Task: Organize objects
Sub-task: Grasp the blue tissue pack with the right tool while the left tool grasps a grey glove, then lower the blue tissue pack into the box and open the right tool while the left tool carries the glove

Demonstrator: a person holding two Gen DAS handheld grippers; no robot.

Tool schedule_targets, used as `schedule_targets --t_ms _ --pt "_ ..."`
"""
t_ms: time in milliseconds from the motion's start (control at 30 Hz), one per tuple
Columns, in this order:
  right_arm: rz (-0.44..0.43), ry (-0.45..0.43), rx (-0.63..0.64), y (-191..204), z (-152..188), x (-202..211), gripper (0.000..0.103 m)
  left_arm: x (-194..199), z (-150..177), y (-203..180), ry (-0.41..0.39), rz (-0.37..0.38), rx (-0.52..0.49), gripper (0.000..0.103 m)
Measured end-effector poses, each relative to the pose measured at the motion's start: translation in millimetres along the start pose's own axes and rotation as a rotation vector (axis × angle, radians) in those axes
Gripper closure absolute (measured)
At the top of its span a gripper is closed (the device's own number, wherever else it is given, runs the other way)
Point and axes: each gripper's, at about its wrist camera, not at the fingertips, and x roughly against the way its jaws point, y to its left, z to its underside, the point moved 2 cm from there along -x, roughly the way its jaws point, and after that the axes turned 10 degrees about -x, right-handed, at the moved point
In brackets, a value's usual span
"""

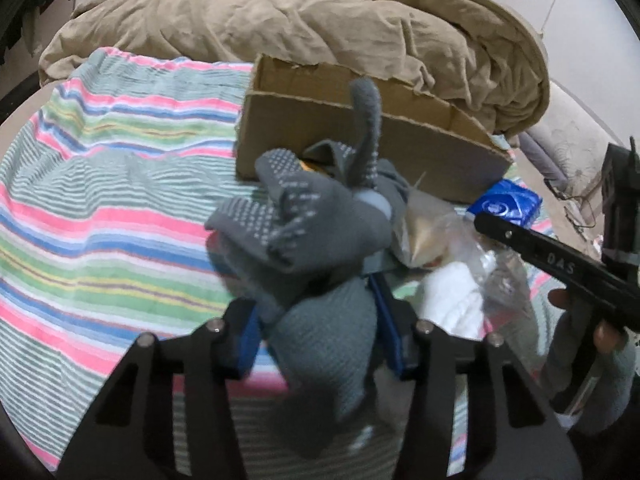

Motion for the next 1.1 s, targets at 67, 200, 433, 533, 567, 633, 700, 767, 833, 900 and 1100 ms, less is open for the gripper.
schedule_targets --t_ms 67,200,433,533,567,633,700,767,833,900,1100 --pt "-0.010 -0.020 -0.008 -2 -1 8 0.079 9 1 0 -0.018 -0.001 -0.004 0.057" --pt "-0.024 -0.074 -0.003 -1 -7 23 0.084 29 -1 -3 -0.057 0.001 -0.017 0.058" --pt "-0.064 -0.155 0.000 1 -13 46 0.087 47 -7 -10 -0.101 0.014 -0.041 0.061" --pt "-0.075 -0.177 -0.001 1 -14 53 0.087 55 -10 -9 -0.123 0.010 -0.036 0.061" --pt "-0.079 -0.182 -0.002 1 -14 54 0.087 58 -11 -8 -0.130 0.010 -0.031 0.061" --pt "-0.086 -0.188 -0.002 1 -14 56 0.087 63 -13 -6 -0.141 0.009 -0.027 0.061" --pt "-0.092 -0.197 -0.001 2 -15 58 0.087 70 -16 -4 -0.162 -0.002 -0.027 0.061" --pt "-0.098 -0.203 0.001 2 -15 60 0.087 79 -20 -5 -0.192 -0.023 -0.040 0.061" --pt "-0.102 -0.210 0.005 3 -15 62 0.087 89 -26 -7 -0.232 -0.060 -0.064 0.061" --pt "-0.107 -0.209 0.005 5 -15 62 0.087 98 -35 -8 -0.274 -0.095 -0.088 0.061" --pt "-0.126 -0.220 0.020 13 -19 63 0.087 109 -55 -10 -0.321 -0.107 -0.124 0.061"
